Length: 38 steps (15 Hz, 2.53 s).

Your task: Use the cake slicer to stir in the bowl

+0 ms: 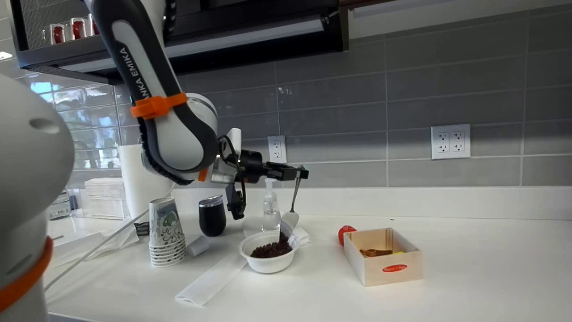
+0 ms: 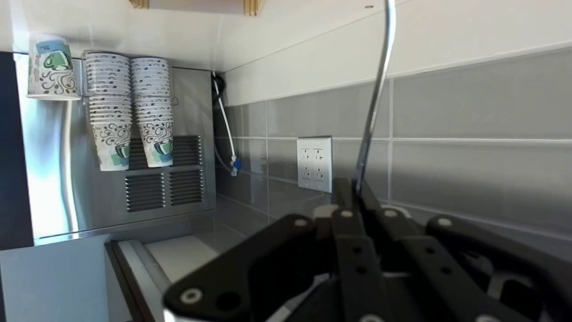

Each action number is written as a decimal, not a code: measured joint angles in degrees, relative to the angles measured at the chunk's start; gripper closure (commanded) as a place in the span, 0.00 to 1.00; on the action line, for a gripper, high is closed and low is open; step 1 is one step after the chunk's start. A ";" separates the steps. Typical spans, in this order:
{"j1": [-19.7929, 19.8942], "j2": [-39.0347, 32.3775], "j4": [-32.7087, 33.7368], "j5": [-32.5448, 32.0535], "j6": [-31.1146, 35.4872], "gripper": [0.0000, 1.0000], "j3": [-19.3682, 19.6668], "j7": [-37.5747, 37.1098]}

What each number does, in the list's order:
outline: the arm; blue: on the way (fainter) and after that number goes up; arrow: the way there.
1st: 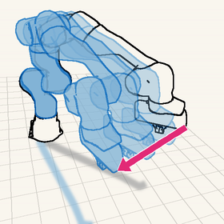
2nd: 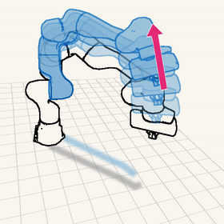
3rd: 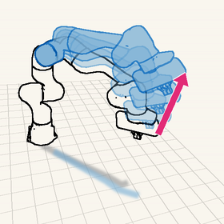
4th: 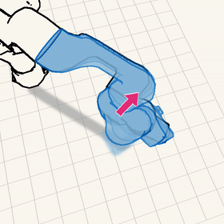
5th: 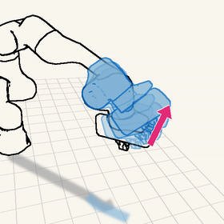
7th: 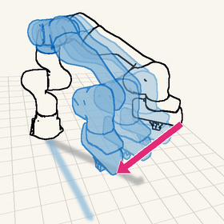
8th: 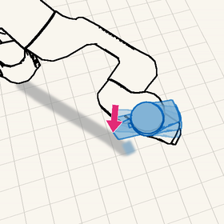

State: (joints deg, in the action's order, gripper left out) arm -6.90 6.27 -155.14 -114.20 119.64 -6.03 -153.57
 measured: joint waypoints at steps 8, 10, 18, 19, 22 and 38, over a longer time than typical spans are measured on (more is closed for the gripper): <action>0.00 -0.13 -1.68 0.02 -1.12 0.99 -0.05 0.81; -0.05 -0.13 -1.98 0.09 -1.12 0.99 -0.08 1.53; -1.16 -0.06 -1.96 2.40 3.04 0.99 -0.13 5.05; -1.21 0.16 -1.90 2.81 3.66 0.99 -0.13 5.20; -1.44 0.55 -1.93 3.33 4.72 0.99 -0.14 4.97; -2.21 -2.27 -1.97 -0.13 -4.30 0.99 -0.79 0.57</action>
State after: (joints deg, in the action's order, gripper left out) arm -9.10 4.00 -157.11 -114.33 115.34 -6.82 -153.00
